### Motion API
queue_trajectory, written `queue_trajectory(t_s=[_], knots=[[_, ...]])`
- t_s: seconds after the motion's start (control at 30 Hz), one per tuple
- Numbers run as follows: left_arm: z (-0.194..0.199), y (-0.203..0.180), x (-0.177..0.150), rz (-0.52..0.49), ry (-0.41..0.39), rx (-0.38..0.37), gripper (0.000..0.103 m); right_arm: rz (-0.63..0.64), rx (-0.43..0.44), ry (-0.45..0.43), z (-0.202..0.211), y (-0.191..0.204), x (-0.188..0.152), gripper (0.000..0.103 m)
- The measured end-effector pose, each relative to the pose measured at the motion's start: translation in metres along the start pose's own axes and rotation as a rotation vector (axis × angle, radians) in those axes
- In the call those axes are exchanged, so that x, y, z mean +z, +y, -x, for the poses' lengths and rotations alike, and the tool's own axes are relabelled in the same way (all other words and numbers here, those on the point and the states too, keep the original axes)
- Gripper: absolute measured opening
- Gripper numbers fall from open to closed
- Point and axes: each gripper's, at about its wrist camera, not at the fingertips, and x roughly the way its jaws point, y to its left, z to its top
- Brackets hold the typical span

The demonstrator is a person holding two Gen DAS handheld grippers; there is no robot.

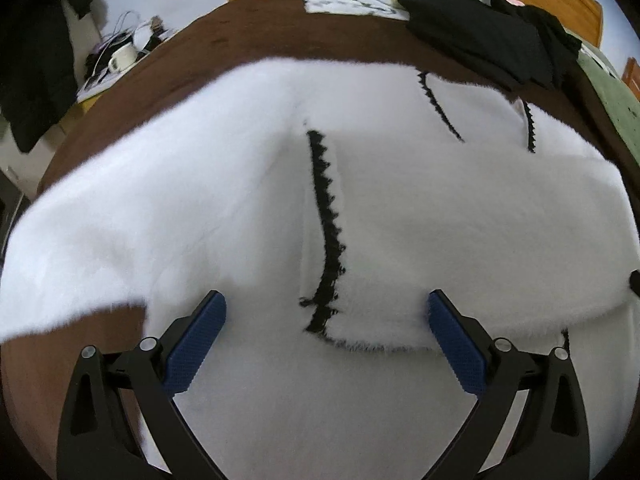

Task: Fold large clothes
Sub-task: 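Move the left tool toward the other sleeve cuff, then close the left tool on the other sleeve cuff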

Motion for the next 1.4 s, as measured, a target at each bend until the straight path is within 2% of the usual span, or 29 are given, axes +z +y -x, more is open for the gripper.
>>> queue_trajectory(t_s=[0.4, 0.5, 0.6, 0.77, 0.83, 1.03, 1.23, 1.4], knots=[[0.002, 0.001, -0.006, 0.034, -0.013, -0.010, 0.097, -0.022, 0.022, 0.031, -0.010, -0.004, -0.002, 0.079], [0.019, 0.003, -0.002, 0.041, -0.043, -0.041, 0.097, -0.054, 0.068, 0.034, -0.006, -0.004, 0.004, 0.079], [0.042, 0.009, 0.000, 0.030, -0.093, -0.039, 0.097, -0.041, 0.075, 0.020, 0.003, 0.003, 0.011, 0.079], [0.087, 0.055, -0.003, 0.150, -0.173, -0.068, 0.097, -0.030, 0.134, 0.014, 0.022, 0.021, 0.018, 0.079], [0.095, 0.074, -0.007, 0.174, -0.190, -0.042, 0.097, -0.013, 0.142, 0.008, 0.028, 0.030, 0.020, 0.079], [0.091, 0.141, -0.029, 0.240, -0.153, 0.085, 0.097, 0.047, 0.174, 0.007, 0.039, 0.061, 0.019, 0.079], [0.084, 0.208, -0.058, 0.361, -0.107, 0.152, 0.097, 0.121, 0.199, 0.022, 0.048, 0.101, 0.008, 0.079], [0.081, 0.269, -0.081, 0.540, -0.118, 0.141, 0.096, 0.148, 0.223, 0.025, 0.055, 0.128, -0.003, 0.079]])
